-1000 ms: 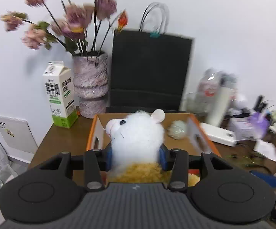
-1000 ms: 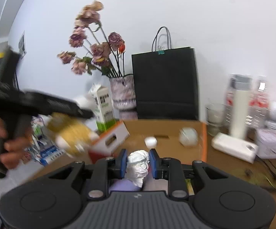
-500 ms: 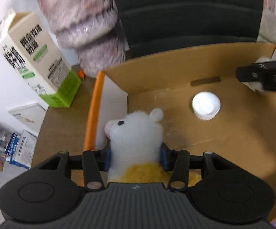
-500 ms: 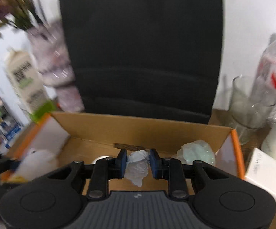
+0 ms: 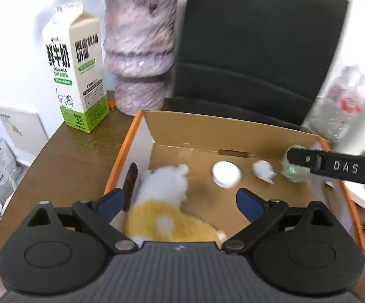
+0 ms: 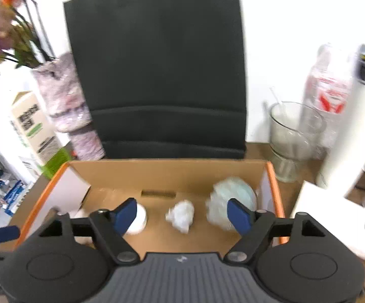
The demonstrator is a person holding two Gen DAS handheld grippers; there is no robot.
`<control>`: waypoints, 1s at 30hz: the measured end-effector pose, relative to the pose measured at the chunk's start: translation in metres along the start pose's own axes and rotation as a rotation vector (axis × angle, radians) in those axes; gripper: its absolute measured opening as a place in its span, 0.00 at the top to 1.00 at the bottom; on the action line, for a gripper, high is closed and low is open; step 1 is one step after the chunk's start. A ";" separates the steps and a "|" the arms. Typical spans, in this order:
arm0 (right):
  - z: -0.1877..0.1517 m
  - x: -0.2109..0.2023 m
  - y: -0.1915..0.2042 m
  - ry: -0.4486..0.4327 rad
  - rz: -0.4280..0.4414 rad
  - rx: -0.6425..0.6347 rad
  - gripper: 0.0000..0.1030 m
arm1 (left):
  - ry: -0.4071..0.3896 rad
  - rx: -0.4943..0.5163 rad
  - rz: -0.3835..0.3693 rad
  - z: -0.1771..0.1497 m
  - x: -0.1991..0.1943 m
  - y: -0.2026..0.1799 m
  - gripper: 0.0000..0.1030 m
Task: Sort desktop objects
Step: 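Carry the plush toy and crumpled paper into the red box and release, then grasp the red rose ornament with left tool while right tool grasps purple cloth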
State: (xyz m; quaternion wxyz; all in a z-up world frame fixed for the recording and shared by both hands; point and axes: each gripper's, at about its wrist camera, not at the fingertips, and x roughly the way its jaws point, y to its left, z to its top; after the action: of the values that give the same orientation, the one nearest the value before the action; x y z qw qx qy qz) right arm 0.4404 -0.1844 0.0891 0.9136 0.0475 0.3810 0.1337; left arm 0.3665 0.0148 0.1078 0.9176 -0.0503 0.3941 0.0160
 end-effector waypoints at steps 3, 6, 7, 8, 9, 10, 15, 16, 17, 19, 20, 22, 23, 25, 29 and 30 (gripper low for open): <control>-0.022 -0.043 0.000 -0.011 0.013 -0.018 0.18 | -0.061 -0.022 -0.029 -0.017 -0.040 0.000 0.00; -0.051 -0.095 0.001 -0.058 0.025 -0.032 0.14 | -0.109 -0.041 -0.099 -0.040 -0.083 0.002 0.00; -0.058 -0.106 0.003 -0.068 0.035 -0.031 0.13 | -0.120 -0.042 -0.114 -0.050 -0.098 0.003 0.00; -0.070 -0.122 0.003 -0.083 0.052 -0.028 0.11 | -0.129 -0.033 -0.116 -0.059 -0.109 0.003 0.00; -0.082 -0.135 0.005 -0.097 0.065 -0.025 0.08 | -0.145 -0.019 -0.118 -0.069 -0.120 0.003 0.00; -0.094 -0.147 0.007 -0.106 0.075 -0.027 0.06 | -0.166 -0.010 -0.116 -0.082 -0.133 0.004 0.00; -0.172 -0.196 0.021 -0.150 0.078 -0.012 0.06 | -0.271 -0.018 -0.154 -0.147 -0.173 0.016 0.00; -0.189 -0.202 0.026 -0.157 0.073 -0.019 0.06 | -0.284 -0.009 -0.146 -0.163 -0.178 0.018 0.00; -0.208 -0.210 0.031 -0.167 0.063 -0.022 0.06 | -0.285 -0.002 -0.126 -0.174 -0.181 0.021 0.00; -0.240 -0.223 0.041 -0.186 0.038 -0.028 0.06 | -0.300 -0.001 -0.079 -0.204 -0.188 0.023 0.00; -0.255 -0.229 0.044 -0.184 0.037 -0.034 0.06 | -0.316 0.022 -0.077 -0.223 -0.191 0.024 0.00; -0.282 -0.239 0.048 -0.182 0.054 -0.056 0.06 | -0.334 0.060 -0.061 -0.258 -0.194 0.024 0.00; -0.293 -0.244 0.049 -0.185 0.060 -0.077 0.06 | -0.334 0.071 -0.055 -0.280 -0.196 0.024 0.00; -0.313 -0.254 0.051 -0.184 0.044 -0.096 0.06 | -0.307 0.087 -0.051 -0.307 -0.197 0.022 0.00; -0.350 -0.265 0.053 -0.163 0.077 -0.123 0.06 | -0.308 0.077 -0.091 -0.342 -0.201 0.026 0.00; -0.356 -0.264 0.053 -0.159 0.074 -0.134 0.06 | -0.299 0.080 -0.095 -0.341 -0.199 0.025 0.00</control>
State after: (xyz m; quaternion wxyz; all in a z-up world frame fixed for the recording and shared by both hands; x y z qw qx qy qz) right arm -0.0014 -0.2126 0.0285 0.9365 0.0105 0.2956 0.1884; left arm -0.0186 0.0055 0.0164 0.9669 -0.0294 0.2508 -0.0360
